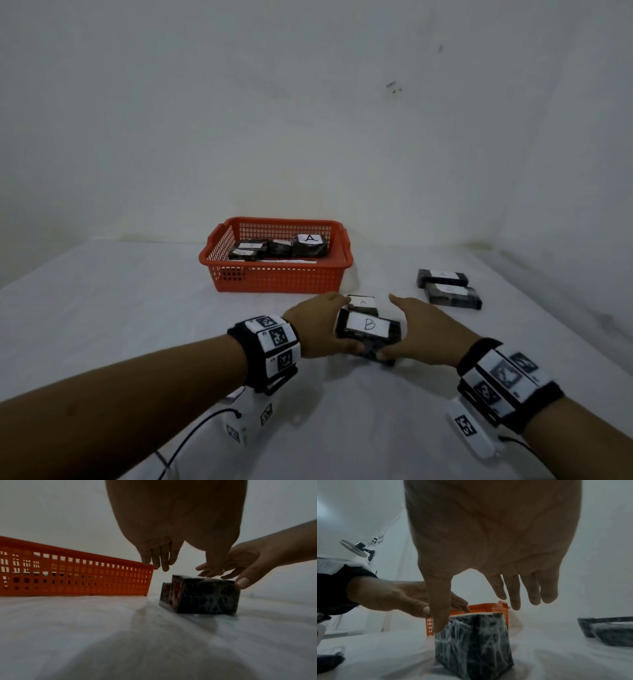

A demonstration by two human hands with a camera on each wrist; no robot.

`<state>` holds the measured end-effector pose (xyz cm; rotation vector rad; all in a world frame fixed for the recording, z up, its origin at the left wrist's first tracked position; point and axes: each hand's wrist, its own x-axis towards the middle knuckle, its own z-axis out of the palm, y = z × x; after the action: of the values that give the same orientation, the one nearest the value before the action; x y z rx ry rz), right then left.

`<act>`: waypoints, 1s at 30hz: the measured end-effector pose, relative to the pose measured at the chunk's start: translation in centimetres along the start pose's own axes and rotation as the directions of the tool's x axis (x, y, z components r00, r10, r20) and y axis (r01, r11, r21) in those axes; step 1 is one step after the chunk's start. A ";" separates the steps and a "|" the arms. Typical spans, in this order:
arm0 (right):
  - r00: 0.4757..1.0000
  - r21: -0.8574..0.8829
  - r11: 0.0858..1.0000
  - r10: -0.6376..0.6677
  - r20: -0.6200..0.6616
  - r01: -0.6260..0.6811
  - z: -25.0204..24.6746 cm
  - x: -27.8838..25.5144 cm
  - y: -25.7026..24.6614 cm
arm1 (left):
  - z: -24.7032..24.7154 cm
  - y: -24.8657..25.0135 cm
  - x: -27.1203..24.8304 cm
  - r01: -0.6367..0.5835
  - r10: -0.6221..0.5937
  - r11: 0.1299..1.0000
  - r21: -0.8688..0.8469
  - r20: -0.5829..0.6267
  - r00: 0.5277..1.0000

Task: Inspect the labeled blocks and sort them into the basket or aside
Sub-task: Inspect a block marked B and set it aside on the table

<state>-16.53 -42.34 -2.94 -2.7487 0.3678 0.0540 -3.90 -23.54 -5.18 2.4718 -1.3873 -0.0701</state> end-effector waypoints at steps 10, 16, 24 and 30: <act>0.996 0.116 0.993 -0.006 -0.088 0.016 2.1 0.9 0.0 | 1.0 0.6 0.2 0.035 -0.038 0.996 -0.083 -0.035 0.999; 0.990 0.165 0.983 -0.055 -0.131 0.076 1.1 0.6 0.4 | 0.3 0.0 -0.2 0.020 -0.032 0.973 -0.230 -0.049 0.998; 0.964 0.396 0.896 -0.107 -0.244 0.200 -1.3 -0.2 0.1 | -1.6 -0.6 -0.6 -0.019 -0.083 0.775 -0.631 -0.131 0.988; 0.943 0.604 0.752 -0.072 -0.326 0.266 -1.4 -0.5 -1.0 | -3.3 -0.3 -1.5 -0.056 -0.091 0.603 -0.796 -0.139 0.986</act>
<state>-16.73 -41.86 -1.23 -2.0787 0.1566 -0.4438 -3.80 -21.37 -2.29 1.6664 -0.9408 -0.3944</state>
